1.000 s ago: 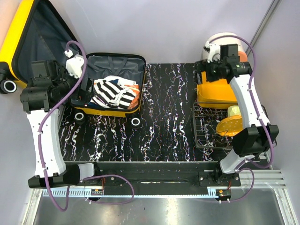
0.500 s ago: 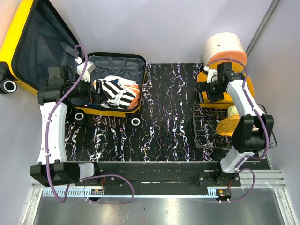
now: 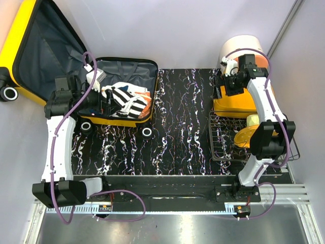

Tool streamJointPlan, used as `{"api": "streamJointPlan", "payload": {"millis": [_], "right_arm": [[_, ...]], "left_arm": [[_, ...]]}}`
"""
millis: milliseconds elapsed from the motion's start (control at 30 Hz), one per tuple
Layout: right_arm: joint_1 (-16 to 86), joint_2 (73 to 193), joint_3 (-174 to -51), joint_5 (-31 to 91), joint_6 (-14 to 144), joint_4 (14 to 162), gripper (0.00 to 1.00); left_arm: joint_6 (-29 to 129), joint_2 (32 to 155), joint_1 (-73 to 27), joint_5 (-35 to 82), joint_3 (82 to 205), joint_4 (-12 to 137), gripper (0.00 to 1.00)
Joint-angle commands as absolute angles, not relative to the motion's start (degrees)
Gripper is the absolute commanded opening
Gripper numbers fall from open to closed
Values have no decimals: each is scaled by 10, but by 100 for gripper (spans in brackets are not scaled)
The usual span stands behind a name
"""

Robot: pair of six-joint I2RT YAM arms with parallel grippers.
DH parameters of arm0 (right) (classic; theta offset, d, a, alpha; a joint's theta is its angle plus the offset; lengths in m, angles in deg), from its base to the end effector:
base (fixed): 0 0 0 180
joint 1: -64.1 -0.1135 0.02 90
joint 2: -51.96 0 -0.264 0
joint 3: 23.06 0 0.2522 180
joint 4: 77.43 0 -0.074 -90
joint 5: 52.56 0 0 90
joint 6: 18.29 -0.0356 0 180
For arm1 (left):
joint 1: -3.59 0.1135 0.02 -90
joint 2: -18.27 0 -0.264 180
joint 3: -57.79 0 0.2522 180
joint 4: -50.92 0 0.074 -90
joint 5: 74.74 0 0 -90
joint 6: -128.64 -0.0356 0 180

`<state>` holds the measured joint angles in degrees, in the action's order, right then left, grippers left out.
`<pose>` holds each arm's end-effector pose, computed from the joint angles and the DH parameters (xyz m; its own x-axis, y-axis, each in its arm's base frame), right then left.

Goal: Open, take out, and arrange the luggage

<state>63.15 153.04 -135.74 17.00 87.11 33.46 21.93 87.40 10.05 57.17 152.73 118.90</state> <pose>0.3752 0.0187 0.3327 -0.7592 -0.2615 -0.5961 -0.4198 0.8966 0.1413 0.2287 0.0020 0.4025 -0.5215 0.1563 -0.8388 0.5828 0.7833 -0.2164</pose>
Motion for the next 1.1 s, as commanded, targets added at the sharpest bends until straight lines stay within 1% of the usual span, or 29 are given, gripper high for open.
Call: {"api": "streamJointPlan", "payload": {"millis": [0,67,200,333,433,600,667,800,900,1067], "right_arm": [[637,1592,-1412,187,875,342,98],[665,1623,-1425,173,871,339,97],[673,1636,-1404,128,858,304,94],[673,1577,-1290,61,831,312,90],[672,1547,-1257,30,817,319,90],[672,1539,-1240,11,801,323,89],[672,1538,-1239,22,805,339,91],[672,1560,-1264,36,797,360,93],[667,1586,-1280,21,782,378,91],[614,1597,-1281,-3,754,412,91]], "left_arm": [[194,879,96,577,1534,1142,99],[189,879,96,571,1529,1137,99],[201,872,96,559,1498,1103,99],[229,876,96,558,1482,1083,99],[238,884,96,548,1487,1081,99],[240,903,94,541,1486,1082,99],[242,913,94,539,1489,1081,99],[251,933,93,536,1497,1077,99],[248,946,93,531,1503,1073,99],[226,970,90,522,1521,1084,99]]}}
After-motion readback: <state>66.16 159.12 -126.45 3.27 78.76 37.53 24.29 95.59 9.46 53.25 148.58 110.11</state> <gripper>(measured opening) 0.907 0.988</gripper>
